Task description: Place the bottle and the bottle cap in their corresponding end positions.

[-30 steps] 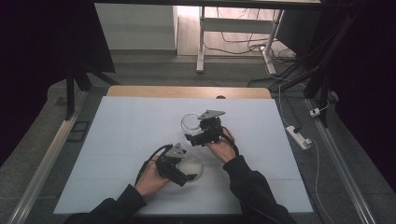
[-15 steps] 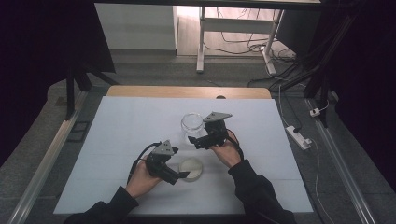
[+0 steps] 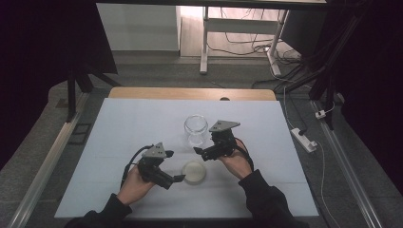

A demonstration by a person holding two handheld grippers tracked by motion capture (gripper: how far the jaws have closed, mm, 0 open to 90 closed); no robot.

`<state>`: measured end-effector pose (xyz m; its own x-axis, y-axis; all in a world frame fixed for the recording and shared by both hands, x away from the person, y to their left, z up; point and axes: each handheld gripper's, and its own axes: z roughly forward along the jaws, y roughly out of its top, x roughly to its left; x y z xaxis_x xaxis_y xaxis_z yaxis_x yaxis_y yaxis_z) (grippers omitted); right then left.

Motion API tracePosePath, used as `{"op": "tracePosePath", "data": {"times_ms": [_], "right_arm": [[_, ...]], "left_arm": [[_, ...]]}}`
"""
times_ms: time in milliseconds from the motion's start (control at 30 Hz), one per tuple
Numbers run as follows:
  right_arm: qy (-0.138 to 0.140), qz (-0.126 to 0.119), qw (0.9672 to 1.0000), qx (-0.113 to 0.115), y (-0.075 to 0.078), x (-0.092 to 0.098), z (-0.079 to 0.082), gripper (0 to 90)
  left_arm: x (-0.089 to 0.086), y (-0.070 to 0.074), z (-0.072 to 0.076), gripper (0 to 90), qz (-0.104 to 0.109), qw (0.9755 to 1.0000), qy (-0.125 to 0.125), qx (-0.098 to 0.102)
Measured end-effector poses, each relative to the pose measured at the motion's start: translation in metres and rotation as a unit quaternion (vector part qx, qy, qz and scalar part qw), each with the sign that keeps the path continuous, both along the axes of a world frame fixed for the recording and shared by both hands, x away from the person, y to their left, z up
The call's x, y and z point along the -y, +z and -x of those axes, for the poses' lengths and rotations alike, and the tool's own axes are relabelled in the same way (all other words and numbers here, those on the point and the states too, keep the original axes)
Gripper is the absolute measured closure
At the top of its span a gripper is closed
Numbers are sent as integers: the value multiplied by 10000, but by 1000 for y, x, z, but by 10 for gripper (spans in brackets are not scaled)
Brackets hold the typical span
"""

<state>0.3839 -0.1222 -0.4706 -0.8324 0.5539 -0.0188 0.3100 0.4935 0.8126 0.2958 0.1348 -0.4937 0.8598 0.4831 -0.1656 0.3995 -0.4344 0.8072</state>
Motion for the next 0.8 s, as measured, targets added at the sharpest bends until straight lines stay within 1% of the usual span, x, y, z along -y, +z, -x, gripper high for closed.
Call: {"op": "tracePosePath", "data": {"times_ms": [67,267,433,533,667,800], "right_arm": [[35,22,10000,17,1,3,5,0],[33,-63,10000,36,5,12,19,0],[16,-124,9999,57,8,20,30,0],[-7,-166,9998,86,10,25,37,0],[-54,-221,9997,85,10,31,46,0],[-92,-207,9997,70,9,39,54,0]], "left_arm": [[-3,2,3,0,4,10000,20,1],[-15,5,11,0,72,9999,102,-26],[-25,7,21,0,37,9998,196,53],[-33,8,27,0,19,9996,271,95],[-44,7,35,0,79,9991,396,97],[-55,7,43,0,145,9984,538,115]]}}
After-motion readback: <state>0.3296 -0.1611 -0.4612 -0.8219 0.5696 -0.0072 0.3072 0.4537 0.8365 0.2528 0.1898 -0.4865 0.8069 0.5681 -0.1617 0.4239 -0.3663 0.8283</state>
